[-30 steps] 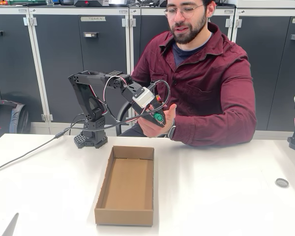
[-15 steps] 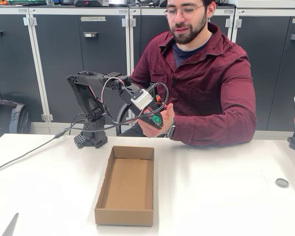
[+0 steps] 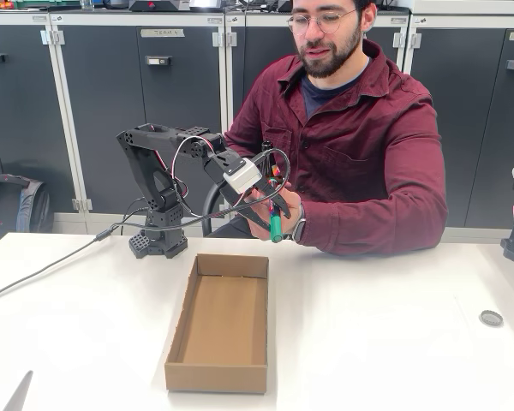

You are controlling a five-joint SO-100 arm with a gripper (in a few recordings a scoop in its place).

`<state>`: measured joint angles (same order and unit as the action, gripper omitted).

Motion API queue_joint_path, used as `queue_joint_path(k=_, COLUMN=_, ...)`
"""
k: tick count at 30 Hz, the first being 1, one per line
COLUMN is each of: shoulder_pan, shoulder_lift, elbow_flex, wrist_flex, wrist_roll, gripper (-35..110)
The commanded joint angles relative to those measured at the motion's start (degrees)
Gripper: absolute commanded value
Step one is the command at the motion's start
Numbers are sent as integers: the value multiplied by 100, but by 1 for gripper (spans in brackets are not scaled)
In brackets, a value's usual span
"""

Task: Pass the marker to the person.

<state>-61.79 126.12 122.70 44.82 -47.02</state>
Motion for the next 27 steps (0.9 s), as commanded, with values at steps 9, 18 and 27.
queue_joint_path(k=9, shoulder_pan=53, shoulder_lift=167, elbow_flex=-439, wrist_flex=-9, wrist_roll=9, gripper=20)
queue_joint_path(k=18, shoulder_pan=88, shoulder_lift=229, elbow_flex=-738, wrist_flex=185, wrist_roll=35, gripper=20)
queue_joint_path(k=27, shoulder_pan=114, shoulder_lift=255, elbow_flex=-721, wrist_flex=246, wrist_roll=26, gripper=20)
